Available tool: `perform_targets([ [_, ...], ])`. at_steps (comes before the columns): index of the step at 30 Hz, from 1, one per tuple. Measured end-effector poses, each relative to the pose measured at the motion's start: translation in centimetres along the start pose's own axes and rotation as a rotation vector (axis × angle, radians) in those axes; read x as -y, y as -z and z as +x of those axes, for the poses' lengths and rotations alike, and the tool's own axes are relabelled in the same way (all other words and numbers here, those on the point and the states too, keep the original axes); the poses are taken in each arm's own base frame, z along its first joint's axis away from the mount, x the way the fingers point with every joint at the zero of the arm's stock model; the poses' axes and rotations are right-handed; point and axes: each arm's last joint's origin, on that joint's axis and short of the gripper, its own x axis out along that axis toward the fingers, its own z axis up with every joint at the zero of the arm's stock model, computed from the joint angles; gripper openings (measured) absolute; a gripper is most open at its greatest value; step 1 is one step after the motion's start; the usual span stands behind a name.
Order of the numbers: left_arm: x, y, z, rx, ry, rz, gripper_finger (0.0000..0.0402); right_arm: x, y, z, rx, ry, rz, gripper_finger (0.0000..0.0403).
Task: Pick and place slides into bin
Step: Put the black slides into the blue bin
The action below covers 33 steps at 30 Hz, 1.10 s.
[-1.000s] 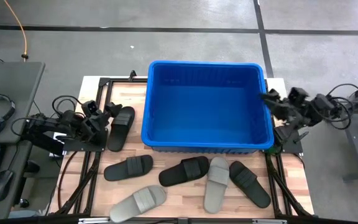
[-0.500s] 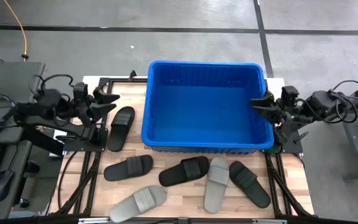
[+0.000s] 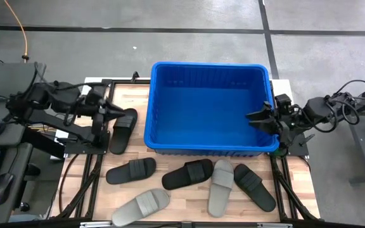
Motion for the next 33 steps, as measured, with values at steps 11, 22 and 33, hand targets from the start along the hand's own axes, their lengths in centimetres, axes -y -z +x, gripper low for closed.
perform_targets([
  [11,0.4,2.0,4.4,-0.467,-0.013,0.013,0.0002,0.1,0.1,0.0,-0.007,0.015,-0.001,0.021],
  [22,2.8,5.2,5.2,-0.69,-0.162,0.141,0.0001,0.4,0.4,0.0,-0.023,0.063,0.043,0.021],
  [33,7.0,9.7,7.3,-0.672,-0.4,0.324,0.0,0.6,0.5,0.0,-0.022,0.091,0.03,0.021],
])
